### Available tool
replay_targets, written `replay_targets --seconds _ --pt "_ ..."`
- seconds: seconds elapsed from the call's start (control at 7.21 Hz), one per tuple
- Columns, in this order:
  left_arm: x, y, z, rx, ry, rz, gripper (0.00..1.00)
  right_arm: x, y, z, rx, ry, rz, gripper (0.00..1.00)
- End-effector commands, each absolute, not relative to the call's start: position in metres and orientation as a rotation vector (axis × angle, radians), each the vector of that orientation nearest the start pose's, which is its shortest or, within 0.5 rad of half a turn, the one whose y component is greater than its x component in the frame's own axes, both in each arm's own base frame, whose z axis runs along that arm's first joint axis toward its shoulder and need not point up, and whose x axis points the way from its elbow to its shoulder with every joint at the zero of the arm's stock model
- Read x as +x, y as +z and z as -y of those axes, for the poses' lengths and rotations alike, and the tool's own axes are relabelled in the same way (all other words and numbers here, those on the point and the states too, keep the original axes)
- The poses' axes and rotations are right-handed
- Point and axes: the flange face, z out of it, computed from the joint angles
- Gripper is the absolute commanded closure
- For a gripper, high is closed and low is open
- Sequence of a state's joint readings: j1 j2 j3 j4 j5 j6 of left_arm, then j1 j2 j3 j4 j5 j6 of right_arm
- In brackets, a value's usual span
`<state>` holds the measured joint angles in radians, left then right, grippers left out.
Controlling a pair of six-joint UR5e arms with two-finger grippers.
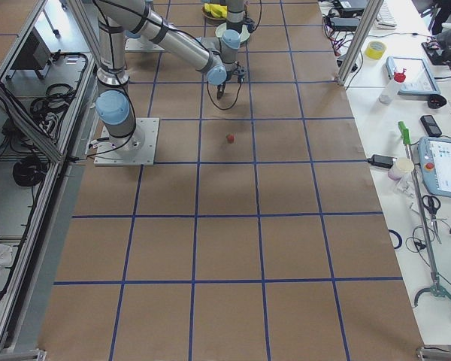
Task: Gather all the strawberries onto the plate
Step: 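Move the right gripper to the other strawberry while the left gripper reaches the set-down one, then grasp the set-down strawberry with the left gripper while the right grasps the other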
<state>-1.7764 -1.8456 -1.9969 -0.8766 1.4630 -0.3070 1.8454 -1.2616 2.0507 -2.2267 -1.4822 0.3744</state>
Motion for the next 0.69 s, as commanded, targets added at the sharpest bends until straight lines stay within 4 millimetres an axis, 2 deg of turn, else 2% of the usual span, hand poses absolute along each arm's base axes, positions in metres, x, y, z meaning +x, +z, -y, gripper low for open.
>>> replay_targets --seconds 0.0,0.14,0.42,0.55 --pt "-0.253 0.191 0.479 -0.197 0.075 -3.214 0.06 0.276 0.203 0.457 0.172 0.235 -3.081 0.9" --pt "-0.247 0.179 0.483 -0.199 0.052 -3.148 0.06 0.278 0.213 0.466 0.177 0.225 -3.081 0.9" --pt "-0.253 0.176 0.481 -0.24 0.062 -3.15 0.06 0.278 0.216 0.468 0.184 0.223 -3.08 0.9" --pt "-0.257 0.171 0.479 -0.231 0.1 -3.189 0.14 0.279 0.217 0.469 0.188 0.22 -3.076 0.9"
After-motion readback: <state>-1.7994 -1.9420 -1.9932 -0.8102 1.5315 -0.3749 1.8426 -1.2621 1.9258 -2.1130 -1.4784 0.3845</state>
